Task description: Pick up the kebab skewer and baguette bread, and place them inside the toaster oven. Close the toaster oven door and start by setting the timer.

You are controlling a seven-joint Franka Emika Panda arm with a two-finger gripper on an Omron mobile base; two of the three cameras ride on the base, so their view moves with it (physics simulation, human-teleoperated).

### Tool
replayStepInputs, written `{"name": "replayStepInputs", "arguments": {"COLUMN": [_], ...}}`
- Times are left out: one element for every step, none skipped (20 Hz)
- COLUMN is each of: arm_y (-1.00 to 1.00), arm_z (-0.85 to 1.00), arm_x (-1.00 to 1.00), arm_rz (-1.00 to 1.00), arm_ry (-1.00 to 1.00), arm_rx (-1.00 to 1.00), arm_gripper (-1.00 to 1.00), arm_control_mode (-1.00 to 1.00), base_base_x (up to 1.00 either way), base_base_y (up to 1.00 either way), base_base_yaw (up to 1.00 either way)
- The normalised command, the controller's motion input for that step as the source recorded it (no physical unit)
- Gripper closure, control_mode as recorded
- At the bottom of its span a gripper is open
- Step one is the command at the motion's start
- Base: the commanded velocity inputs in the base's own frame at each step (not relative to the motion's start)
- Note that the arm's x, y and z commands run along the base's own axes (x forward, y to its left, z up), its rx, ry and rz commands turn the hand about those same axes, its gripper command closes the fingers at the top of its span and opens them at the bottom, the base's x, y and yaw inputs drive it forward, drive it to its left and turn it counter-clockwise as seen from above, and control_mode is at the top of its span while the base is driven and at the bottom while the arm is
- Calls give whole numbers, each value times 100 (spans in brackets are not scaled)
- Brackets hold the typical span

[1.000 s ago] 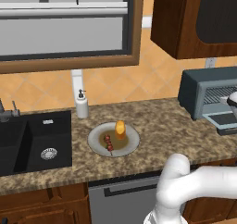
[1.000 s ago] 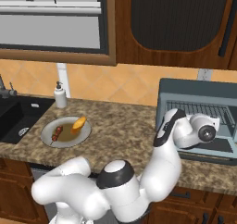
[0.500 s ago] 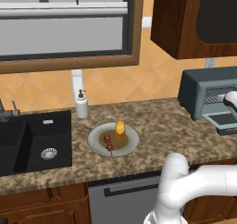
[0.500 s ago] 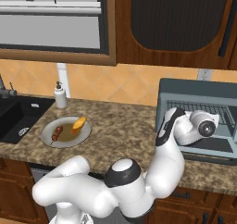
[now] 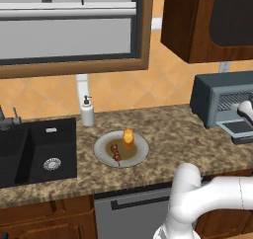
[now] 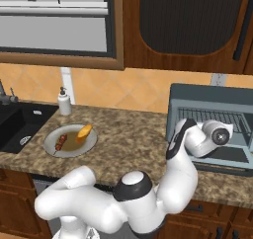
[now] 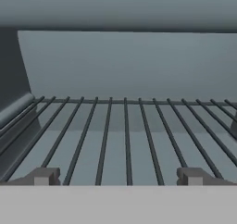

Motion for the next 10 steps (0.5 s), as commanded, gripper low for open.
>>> {"name": "replayStepInputs", "arguments": {"arm_y": [0,0,0,0,0,0,0,0,0,0], "arm_z": [-15,-15,-14,-14,-12,-11,-9,-5,0,0], "arm_x": [0,0,0,0,0,0,0,0,0,9], "arm_rz": [0,0,0,0,0,0,0,0,0,0], "arm_ry": [5,5,5,5,4,4,4,3,0,0], "arm_rx": [0,0,0,0,0,0,0,0,0,0], "arm_gripper": [-100,-100,-100,-100,-100,-100,-100,-100,-100,-100], "arm_control_mode": [-100,-100,-100,-100,-100,-100,-100,-100,-100,-100], "base_base_x": [0,0,0,0,0,0,0,0,0,0], "base_base_y": [0,0,0,0,0,0,0,0,0,0], "base_base_yaw": [0,0,0,0,0,0,0,0,0,0]}}
